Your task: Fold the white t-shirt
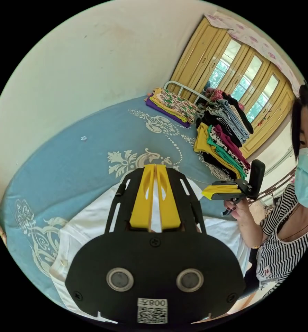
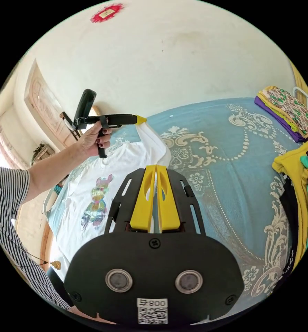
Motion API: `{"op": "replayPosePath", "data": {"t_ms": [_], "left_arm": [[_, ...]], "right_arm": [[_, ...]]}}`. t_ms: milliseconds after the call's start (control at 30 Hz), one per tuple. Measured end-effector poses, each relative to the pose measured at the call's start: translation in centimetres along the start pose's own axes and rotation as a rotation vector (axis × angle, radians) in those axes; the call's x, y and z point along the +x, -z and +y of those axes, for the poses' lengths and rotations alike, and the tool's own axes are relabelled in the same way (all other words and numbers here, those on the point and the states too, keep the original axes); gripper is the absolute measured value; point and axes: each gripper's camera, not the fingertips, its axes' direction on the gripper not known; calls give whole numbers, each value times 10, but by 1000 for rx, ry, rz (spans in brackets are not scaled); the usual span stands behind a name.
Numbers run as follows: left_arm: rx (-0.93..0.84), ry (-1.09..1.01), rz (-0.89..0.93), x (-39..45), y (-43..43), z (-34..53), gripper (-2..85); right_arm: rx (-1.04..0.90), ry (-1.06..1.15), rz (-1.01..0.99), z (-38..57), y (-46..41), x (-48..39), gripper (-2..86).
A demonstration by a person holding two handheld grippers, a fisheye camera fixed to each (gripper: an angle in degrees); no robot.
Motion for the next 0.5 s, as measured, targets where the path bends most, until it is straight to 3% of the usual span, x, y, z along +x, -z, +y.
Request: {"op": "replayPosePath", "data": {"t_ms": [200,500], "left_arm": [[29,159,-21,-39,59,42,9],[-99,236,-54,-63,64,70,16]], "right_arm": [[-125,221,-197,-2,-17,-23,2],[-326,307,-223,0,-49,-25,2]]}}
